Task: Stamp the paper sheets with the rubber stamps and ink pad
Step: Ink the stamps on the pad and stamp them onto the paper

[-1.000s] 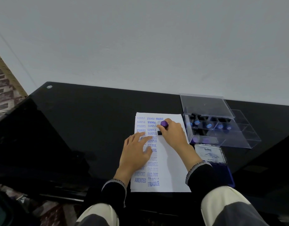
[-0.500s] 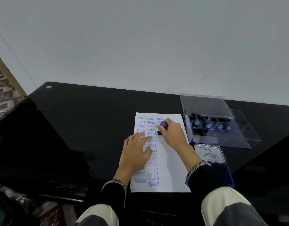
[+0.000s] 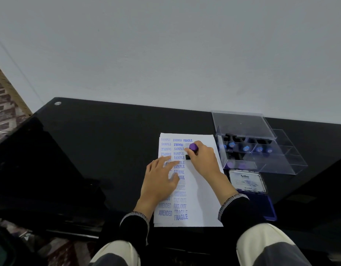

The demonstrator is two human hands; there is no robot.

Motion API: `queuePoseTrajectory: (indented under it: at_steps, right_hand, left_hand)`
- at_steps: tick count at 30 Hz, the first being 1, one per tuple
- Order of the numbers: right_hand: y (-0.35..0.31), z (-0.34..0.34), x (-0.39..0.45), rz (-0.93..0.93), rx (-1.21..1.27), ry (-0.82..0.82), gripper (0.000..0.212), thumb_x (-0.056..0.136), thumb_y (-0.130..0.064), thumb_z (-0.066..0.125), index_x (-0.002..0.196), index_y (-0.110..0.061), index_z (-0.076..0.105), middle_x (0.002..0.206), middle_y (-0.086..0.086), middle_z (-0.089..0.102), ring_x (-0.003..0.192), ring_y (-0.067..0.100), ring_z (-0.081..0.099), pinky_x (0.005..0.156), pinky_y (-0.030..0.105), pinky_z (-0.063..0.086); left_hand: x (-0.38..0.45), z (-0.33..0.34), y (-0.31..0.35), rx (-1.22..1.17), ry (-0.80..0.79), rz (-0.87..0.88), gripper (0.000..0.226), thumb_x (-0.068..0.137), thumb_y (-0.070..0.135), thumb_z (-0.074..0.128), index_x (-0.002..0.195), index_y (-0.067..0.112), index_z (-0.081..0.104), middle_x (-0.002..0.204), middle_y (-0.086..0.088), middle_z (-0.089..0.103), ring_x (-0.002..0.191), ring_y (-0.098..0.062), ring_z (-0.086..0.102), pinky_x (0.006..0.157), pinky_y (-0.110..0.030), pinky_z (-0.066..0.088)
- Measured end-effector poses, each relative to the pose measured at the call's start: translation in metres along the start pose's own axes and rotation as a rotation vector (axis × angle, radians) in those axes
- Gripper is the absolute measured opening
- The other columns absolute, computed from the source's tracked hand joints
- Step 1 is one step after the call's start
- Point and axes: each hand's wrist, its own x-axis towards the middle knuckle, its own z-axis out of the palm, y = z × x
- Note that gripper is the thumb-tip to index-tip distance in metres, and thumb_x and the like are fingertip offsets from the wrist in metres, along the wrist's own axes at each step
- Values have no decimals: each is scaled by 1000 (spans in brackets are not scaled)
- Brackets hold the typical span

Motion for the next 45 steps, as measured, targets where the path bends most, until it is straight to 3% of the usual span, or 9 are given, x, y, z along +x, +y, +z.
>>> queuePoseTrajectory:
  at_steps: [11, 18, 25, 28, 31, 33, 35, 38, 45]
  right_hand:
    - [-4, -3, 8, 34, -33, -37, 27, 93, -37, 58, 104, -12, 57, 89, 2, 59, 77, 18, 55, 65, 26, 41]
    - [-3, -1, -7, 14, 17, 6, 29, 94, -36, 57, 112, -13, 55, 93, -4, 58, 77, 10, 54, 56, 10, 34]
    - [-2, -2, -5, 17, 37, 7, 28, 94, -36, 58, 110, -13, 55, 90, -5, 57, 77, 11, 55, 59, 16, 39]
    - [4, -5, -3, 86, 168, 53, 19, 93, -33, 59, 97, -14, 56, 84, -1, 60, 75, 15, 57, 62, 18, 43]
    - [15, -10, -2, 253, 392, 207, 25, 92, -33, 60, 83, -10, 58, 76, 9, 66, 70, 22, 62, 67, 31, 51]
    - [15, -13, -4, 312, 466, 240, 25, 95, -31, 56, 86, -8, 57, 78, 13, 66, 65, 17, 60, 59, 17, 46]
    - [14, -13, -3, 341, 492, 248, 24, 97, -30, 52, 89, -8, 55, 82, 14, 66, 68, 16, 59, 55, 11, 42]
    - [12, -12, -1, 367, 522, 258, 24, 98, -31, 50, 91, -9, 54, 87, 15, 67, 73, 19, 61, 59, 19, 44]
    - [13, -11, -3, 344, 468, 247, 23, 98, -29, 50, 89, -9, 53, 88, 18, 66, 69, 18, 60, 58, 20, 44]
  left_hand:
    - [1, 1, 0, 9, 7, 7, 43, 96, 45, 46, 139, 42, 44, 151, 14, 35, 139, -8, 27, 118, -32, 11]
    - [1, 2, -1, 12, 11, 8, 43, 96, 47, 47, 139, 42, 44, 151, 14, 35, 139, -8, 27, 117, -31, 11]
    - [1, 1, -1, 26, 10, 10, 43, 96, 47, 47, 139, 43, 43, 151, 15, 34, 139, -7, 26, 117, -30, 10]
    - [1, 1, -1, 11, 8, 7, 43, 96, 47, 47, 138, 43, 44, 151, 15, 34, 140, -7, 25, 117, -30, 10]
    - [1, 1, -2, -4, 7, 14, 43, 95, 46, 47, 138, 43, 45, 150, 15, 35, 140, -8, 25, 117, -31, 10]
    - [1, 2, -3, -9, 1, 12, 43, 95, 46, 47, 138, 42, 45, 150, 15, 35, 140, -8, 25, 118, -32, 10]
    - [2, 2, -3, -4, -6, 8, 43, 95, 47, 47, 138, 43, 45, 151, 15, 34, 140, -8, 25, 118, -32, 10]
    - [2, 2, -3, -2, -6, 5, 43, 95, 47, 47, 138, 43, 45, 151, 16, 34, 140, -8, 26, 118, -32, 9]
    - [1, 1, -3, -5, 5, 22, 42, 95, 46, 47, 138, 42, 45, 150, 15, 35, 140, -8, 26, 117, -31, 8]
